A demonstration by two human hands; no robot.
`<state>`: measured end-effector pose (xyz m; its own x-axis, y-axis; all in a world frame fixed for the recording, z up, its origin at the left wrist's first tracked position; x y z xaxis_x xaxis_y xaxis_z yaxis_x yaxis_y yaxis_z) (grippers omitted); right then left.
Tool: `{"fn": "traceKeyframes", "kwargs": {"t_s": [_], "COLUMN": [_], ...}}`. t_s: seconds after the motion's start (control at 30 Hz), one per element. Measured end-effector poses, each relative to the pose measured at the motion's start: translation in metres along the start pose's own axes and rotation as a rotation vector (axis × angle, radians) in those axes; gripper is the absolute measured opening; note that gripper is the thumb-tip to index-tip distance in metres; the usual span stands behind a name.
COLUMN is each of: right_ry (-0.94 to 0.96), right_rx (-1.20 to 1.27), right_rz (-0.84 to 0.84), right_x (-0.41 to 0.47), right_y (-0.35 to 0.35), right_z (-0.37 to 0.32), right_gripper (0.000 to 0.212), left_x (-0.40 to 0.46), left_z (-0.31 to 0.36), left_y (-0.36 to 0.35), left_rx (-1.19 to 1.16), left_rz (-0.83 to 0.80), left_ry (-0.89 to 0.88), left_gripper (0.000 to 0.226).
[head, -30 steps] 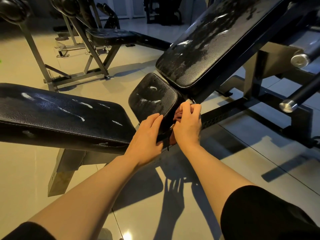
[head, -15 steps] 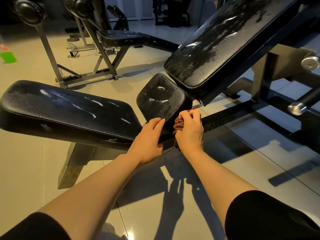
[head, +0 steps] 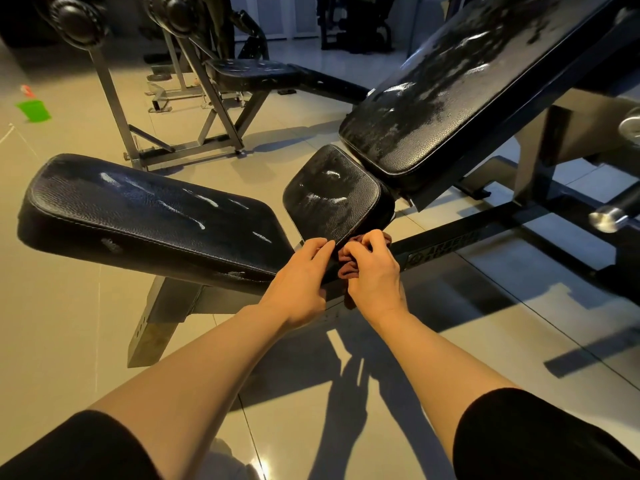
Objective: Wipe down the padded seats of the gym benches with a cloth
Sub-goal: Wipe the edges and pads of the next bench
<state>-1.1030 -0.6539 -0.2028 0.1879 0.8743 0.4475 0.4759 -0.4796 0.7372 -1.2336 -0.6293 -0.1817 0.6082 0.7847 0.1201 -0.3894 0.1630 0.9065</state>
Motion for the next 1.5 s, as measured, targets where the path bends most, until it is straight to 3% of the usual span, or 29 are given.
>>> {"fn": "traceKeyframes", "kwargs": {"t_s": [0.23, 0.43, 0.67, 0.8, 0.87, 0.93, 1.03, 1.27, 1.5], "right_ry": [0.109, 0.080, 0.143, 0.138, 0.191, 0.232, 0.180, 0.094, 0.085], "right_rx": [-0.024, -0.058, -0.027, -0.111, -0.147, -0.112, -0.067, -0.009, 0.308], "right_rz": [-0.014, -0.198, -0.117, -0.249, -0.160, 0.089, 0.311, 0.163, 0.119], "right_x": [-0.008, -0.008, -0.009, -0.010, -0.008, -0.005, 0.003, 0.004, 0.010], "right_y": [-0.001, 0.003, 0.007, 0.002, 0.006, 0.016, 0.028, 0.011, 0.030], "right_z": [-0.008, 0.000, -0.010, -0.001, -0.001, -0.007, -0.015, -0.007, -0.038], "right_gripper": [0.041, 0.046, 0.045, 0.044, 0.037, 0.023, 0.036, 0.020, 0.035], "left_x": [0.001, 0.000, 0.001, 0.000, 0.000, 0.000, 0.000, 0.000, -0.013], "left_z": [0.002, 0.002, 0.004, 0.003, 0.004, 0.005, 0.007, 0.008, 0.018], "left_y": [0.000, 0.000, -0.001, -0.001, 0.000, 0.002, 0.004, 0.003, 0.026], "left_rx": [-0.018, 0.004, -0.014, 0.000, -0.001, -0.019, -0.041, -0.019, -0.086], "left_rz": [0.006, 0.006, 0.020, 0.012, 0.007, 0.023, 0.042, 0.024, 0.191], "left_ry": [-0.001, 0.002, 0.003, 0.005, -0.001, -0.012, -0.022, -0.008, 0.009], "left_gripper": [0.081, 0.082, 0.082, 0.082, 0.081, 0.078, 0.076, 0.076, 0.063]}}
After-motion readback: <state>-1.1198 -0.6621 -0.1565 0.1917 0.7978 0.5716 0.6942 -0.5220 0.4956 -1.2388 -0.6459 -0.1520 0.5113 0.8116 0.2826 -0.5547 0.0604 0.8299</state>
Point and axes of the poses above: each hand's wrist, its own x-axis towards the middle knuckle, its own y-axis out of the back of the hand, z = x × y, the point moved 3 cm from there along x, towards the middle knuckle, and after that the axes turned 2 degrees about x, right-handed, at the moved point
